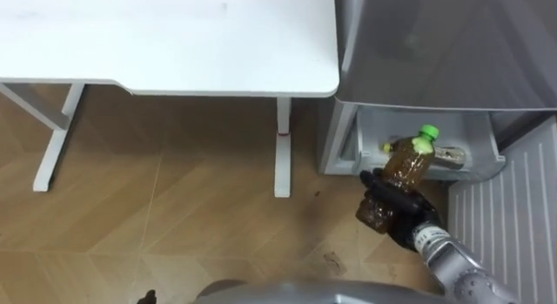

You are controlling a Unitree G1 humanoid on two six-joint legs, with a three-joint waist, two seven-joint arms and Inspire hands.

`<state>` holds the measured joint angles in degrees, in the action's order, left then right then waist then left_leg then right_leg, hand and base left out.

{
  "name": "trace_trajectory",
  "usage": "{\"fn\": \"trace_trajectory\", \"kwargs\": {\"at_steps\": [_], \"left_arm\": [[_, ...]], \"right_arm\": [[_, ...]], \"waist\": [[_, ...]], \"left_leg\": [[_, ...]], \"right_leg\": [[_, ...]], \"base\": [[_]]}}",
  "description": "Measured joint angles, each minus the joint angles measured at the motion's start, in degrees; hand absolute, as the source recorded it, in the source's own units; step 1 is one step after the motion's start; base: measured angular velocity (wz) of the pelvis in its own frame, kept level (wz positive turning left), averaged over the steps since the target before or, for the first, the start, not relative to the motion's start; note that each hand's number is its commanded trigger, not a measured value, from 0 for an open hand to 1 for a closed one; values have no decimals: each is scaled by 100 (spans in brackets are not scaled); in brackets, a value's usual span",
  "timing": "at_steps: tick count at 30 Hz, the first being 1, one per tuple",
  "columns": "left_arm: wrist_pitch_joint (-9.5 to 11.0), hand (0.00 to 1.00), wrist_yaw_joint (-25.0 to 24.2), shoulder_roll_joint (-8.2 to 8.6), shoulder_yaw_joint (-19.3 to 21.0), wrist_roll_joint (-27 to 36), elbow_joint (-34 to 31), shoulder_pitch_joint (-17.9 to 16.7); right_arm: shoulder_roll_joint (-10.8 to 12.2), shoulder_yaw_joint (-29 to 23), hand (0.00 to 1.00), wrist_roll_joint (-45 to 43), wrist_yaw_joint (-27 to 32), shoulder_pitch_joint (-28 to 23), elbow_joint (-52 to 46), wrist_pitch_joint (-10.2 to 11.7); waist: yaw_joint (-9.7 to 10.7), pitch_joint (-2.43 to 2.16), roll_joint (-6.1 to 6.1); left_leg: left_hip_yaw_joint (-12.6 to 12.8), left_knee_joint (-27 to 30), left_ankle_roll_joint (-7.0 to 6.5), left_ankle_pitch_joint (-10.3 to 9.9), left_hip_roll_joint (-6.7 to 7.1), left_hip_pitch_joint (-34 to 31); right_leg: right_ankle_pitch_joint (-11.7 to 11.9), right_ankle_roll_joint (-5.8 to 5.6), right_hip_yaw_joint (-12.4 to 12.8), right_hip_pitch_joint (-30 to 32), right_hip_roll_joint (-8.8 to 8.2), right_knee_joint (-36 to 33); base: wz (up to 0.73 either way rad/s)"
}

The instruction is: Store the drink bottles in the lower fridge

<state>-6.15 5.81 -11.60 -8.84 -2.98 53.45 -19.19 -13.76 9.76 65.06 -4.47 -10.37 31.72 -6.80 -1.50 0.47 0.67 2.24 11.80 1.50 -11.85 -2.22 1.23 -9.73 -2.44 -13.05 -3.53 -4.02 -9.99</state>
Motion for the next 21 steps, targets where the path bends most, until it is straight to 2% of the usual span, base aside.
{"fn": "trace_trajectory", "kwargs": {"at_steps": [2,4,6,11,15,18,21], "left_arm": [[-34,0,-37,0,-25,1,1,101],[-46,0,-36,-3,-27,1,2,234],[-47,0,-33,-3,-25,18,0,388],[-34,0,-16,-7,-81,107,4,923],[-13,0,-19,-35,-159,119,54,1139],[12,0,-17,-40,-165,150,225,1394],[58,0,-9,-93,-222,597,322,1489]], "right_arm": [[3,-37,100,728,77,261,247,76],[10,-154,100,1041,87,624,643,116],[18,-353,100,1260,144,1009,1136,136],[15,-711,100,1908,265,1824,2255,367],[11,-895,100,2305,275,2254,2850,365],[-58,-1003,100,2455,324,2614,3242,369],[-88,-1119,100,2481,351,2947,3411,349]], "waist": [[35,13,10],[69,25,15],[76,40,42],[108,40,98],[99,53,91],[1,99,37],[-41,156,-46]], "left_leg": [[-8,103,-1,1,1,-197],[-15,215,-3,2,6,-400],[-17,330,-7,6,20,-588],[-18,638,-29,26,46,-1229],[-10,824,-43,35,100,-1629],[2,1024,-59,48,149,-2085],[3,1249,-62,61,206,-2573]], "right_leg": [[-25,13,-3,209,-15,-128],[-65,29,-28,461,-51,-315],[-103,40,-34,663,-90,-485],[-214,80,-106,1319,-202,-932],[-324,95,-82,1804,-318,-1328],[-407,125,-34,2358,-414,-1708],[-477,156,26,2919,-512,-2104]], "base": [[0],[5],[7],[10],[3],[1],[2]]}}
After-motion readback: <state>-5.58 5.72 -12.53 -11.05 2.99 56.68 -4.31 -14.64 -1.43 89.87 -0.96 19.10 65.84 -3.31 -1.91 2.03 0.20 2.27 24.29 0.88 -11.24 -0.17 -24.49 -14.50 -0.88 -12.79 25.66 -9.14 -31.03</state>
